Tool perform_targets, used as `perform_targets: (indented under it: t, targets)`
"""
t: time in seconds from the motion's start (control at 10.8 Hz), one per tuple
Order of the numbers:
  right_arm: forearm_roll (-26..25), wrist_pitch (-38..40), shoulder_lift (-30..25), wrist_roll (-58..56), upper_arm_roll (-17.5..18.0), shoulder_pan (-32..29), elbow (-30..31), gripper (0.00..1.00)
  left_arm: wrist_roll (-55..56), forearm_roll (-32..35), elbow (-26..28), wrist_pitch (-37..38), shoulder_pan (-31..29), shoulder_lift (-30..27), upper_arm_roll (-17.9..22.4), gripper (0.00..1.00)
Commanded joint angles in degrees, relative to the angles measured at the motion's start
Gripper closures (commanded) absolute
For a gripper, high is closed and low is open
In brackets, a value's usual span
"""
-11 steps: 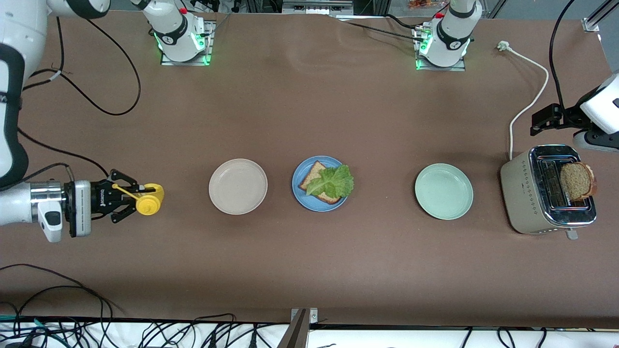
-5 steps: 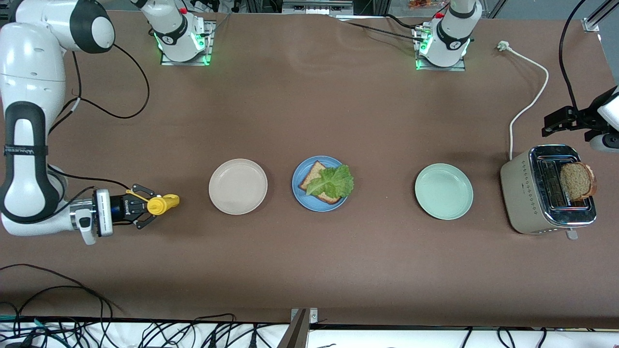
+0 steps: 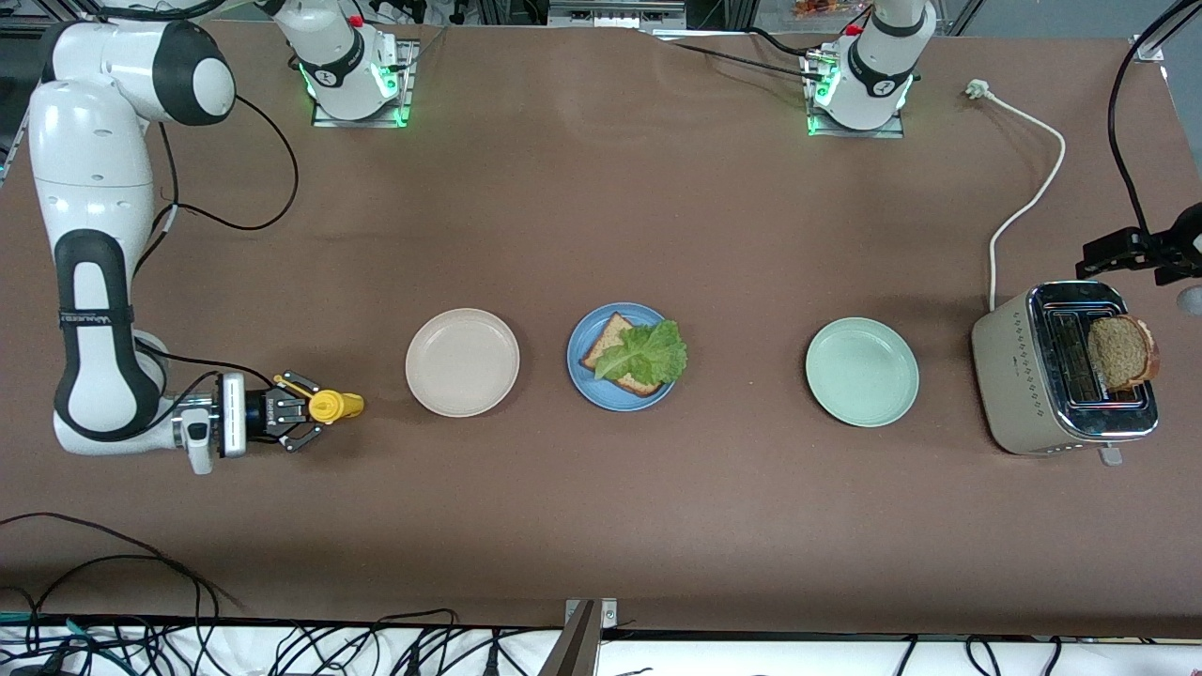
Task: Make sandwich in blue plate with both arms
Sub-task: 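Carry the mustard bottle back beside the white plate with the right gripper, then set down the mustard bottle while the left gripper grasps the toaster bread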
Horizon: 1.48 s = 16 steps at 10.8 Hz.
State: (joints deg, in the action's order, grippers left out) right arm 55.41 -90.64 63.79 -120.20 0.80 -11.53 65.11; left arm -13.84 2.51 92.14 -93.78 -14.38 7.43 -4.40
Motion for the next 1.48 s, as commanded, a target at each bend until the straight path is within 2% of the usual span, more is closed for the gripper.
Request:
perform_targets:
  t: [0.0,0.19,0.84,0.93,1.02,1.21,1.3,1.39]
  targets:
    - [5.3,0.0,1.3,-2.1,1.4,-0.4,0.4,1.0,-5.4,-1.4,-1.2,-3.4,-3.5,2.8,-0.3,0.0]
    - [8.2,0.4,1.3,-2.0,1.4,0.2,1.6,1.0,-6.5,-1.4,-1.2,-4.8,-5.7,4.4,-0.3,0.0]
    - [8.3,-1.7,3.8,-6.0,1.5,0.2,1.8,1.0,-17.8,-6.2,-1.0,-12.0,-15.3,13.2,-0.2,0.0]
    - [8.3,-1.7,3.8,-6.1,1.4,0.2,1.8,0.57,-17.8,-6.5,-1.0,-13.2,-15.8,14.6,-0.2,0.0]
    - [8.4,-1.7,3.8,-6.0,1.4,0.1,1.8,0.01,-17.7,-7.9,-1.1,-14.7,-15.9,15.4,-0.2,0.0]
    - [8.8,-1.3,3.6,-4.9,1.1,-0.1,1.5,0.0,-17.8,-10.8,-1.1,-17.2,-16.7,17.4,-0.2,0.07]
    - [8.4,-1.0,3.5,-4.8,0.5,-0.3,1.2,0.0,-17.5,-11.6,-1.1,-17.3,-16.8,17.7,-0.3,0.28]
    - [8.0,-0.8,3.1,-4.9,-2.2,-0.3,1.2,0.0,-17.6,-11.5,-1.1,-17.2,-16.8,17.5,-0.3,0.59]
